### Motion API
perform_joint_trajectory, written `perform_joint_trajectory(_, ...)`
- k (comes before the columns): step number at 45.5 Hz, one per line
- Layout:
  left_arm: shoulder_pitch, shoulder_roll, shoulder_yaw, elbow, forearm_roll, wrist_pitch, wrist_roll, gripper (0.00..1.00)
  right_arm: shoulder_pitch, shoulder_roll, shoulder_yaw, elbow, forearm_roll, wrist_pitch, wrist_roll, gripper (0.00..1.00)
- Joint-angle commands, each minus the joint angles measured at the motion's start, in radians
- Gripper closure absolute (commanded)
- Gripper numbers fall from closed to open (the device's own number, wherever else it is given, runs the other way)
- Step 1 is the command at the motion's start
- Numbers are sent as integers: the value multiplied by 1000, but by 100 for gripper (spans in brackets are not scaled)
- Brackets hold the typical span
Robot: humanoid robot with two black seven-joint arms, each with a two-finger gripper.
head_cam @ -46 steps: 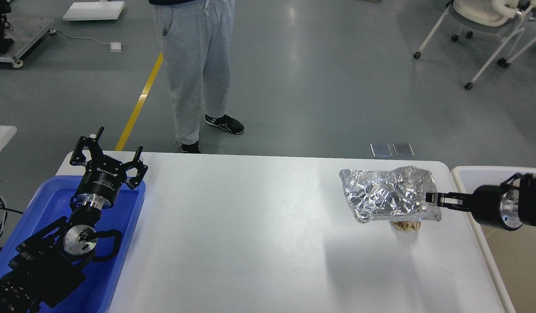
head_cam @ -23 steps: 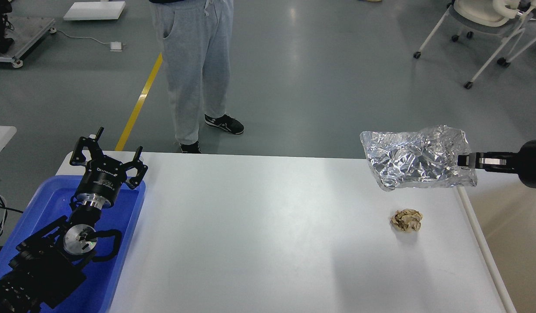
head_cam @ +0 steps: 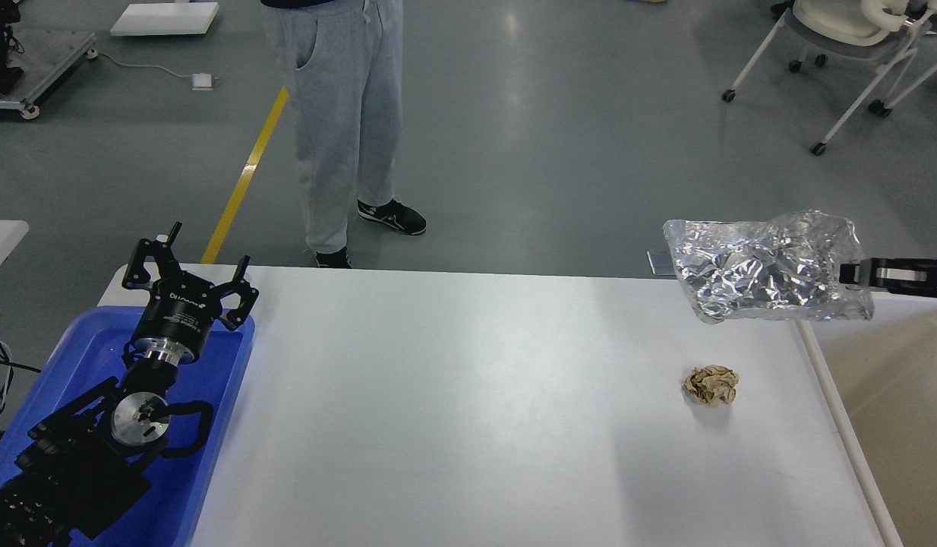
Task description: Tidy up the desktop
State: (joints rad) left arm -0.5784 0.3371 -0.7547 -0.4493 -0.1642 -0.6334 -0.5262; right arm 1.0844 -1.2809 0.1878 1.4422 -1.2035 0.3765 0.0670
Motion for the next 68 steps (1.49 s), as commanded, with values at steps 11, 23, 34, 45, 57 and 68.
perform_joint_trajectory(11,0,0,0,0,0,0,0,0,-185,-11,1,-178,177,-174,5,100)
perform_joint_trajectory(23,0,0,0,0,0,0,0,0,-328,60,2,-394,449,-280,8,100)
perform_joint_trajectory(34,0,-1,0,0,0,0,0,0,-409,150,4,-637,709,-297,8,100)
perform_joint_trajectory(45,0,-1,0,0,0,0,0,0,-497,317,18,-942,829,-294,10,100)
perform_joint_trajectory(57,0,0,0,0,0,0,0,0,-573,463,19,-1157,917,-294,8,100)
perform_joint_trajectory(68,0,0,0,0,0,0,0,0,-584,653,19,-1390,963,-294,7,100)
